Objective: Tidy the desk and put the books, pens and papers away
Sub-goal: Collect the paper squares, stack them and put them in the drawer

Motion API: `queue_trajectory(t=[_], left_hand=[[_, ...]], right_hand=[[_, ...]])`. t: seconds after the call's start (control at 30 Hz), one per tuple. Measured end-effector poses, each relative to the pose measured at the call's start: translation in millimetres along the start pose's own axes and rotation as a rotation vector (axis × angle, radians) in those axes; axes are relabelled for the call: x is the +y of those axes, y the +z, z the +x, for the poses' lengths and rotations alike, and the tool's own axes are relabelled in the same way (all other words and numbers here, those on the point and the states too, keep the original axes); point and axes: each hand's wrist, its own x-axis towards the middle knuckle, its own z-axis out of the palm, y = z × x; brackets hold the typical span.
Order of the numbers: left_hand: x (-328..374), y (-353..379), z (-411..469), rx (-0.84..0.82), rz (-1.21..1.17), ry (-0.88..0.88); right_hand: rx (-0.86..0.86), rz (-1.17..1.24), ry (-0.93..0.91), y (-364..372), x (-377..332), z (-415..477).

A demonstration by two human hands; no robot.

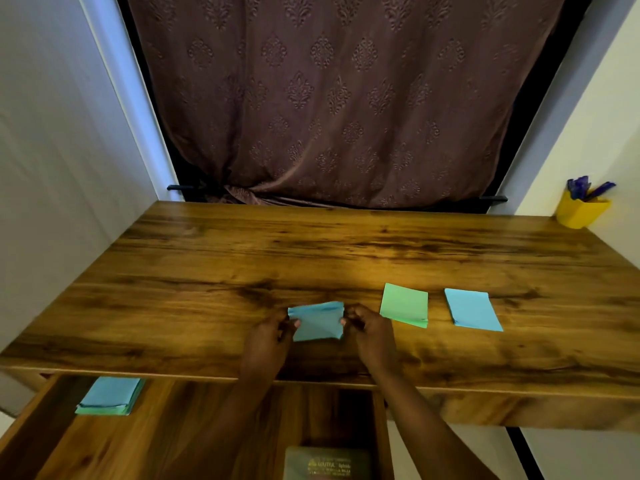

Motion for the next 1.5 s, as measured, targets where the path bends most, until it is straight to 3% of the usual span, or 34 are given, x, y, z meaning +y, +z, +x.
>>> queue_trajectory(t=[0.1, 0.23, 0.4, 0.57, 0.67, 0.83, 0.9, 1.07, 1.17, 1.27, 1.43, 1.5], left_hand=[[-8.7, 5.6, -9.5, -0.034, 0.085, -0.012], [-9.3, 3.2, -12.9, 0.153, 0.064, 0.138], [-23.6, 6.7, -15.2, 0.084, 0.096, 0.08], [-34.4, 5.1, -14.9, 0.091, 0.088, 0.051], [-36.9, 0.7, -15.2, 0.078, 0.039, -0.009], [-40.2, -21.2, -26.1, 0.187, -0.242, -0.092], [-46.2, -39.0, -32.3, 0.21, -0.361, -0.141], [-76.4, -95.5, -67.7, 0.215, -0.395, -0.157], [-108.2, -137.4, -102.7, 0.22, -0.32, -0.198], [-144.6, -176.4, -133.8, 0.17, -0.217, -0.201], [-222.2, -241.9, -153.2, 0.11, 0.458, -0.112], [-251.5, -264.4, -149.8, 0.065, 0.593, -0.162]], right_hand=[[0.004, -0.023, 0.034, 6.9, 15.6, -11.8], [0.111, 0.002, -0.066, 4.2, 9.9, -12.6], [0.012, -0.144, -0.065, 13.7, 14.5, -13.3], [0.021, -0.195, -0.106, 19.7, 13.5, -16.5], [-0.015, -0.158, -0.051, 26.4, 12.3, -20.9], [-0.004, 0.003, -0.024, 39.2, -15.5, -34.1], [-0.045, 0.096, 0.011, 49.5, -31.8, -45.2], [-0.222, 0.32, 0.171, 96.0, -52.0, -87.0], [-0.343, 0.382, 0.291, 135.1, -67.2, -126.9], [-0.34, 0.392, 0.415, 183.2, -73.7, -165.6], [-0.298, 0.479, 0.681, 247.6, -78.5, -192.8], [-0.231, 0.477, 0.733, 266.8, -71.5, -183.0]])
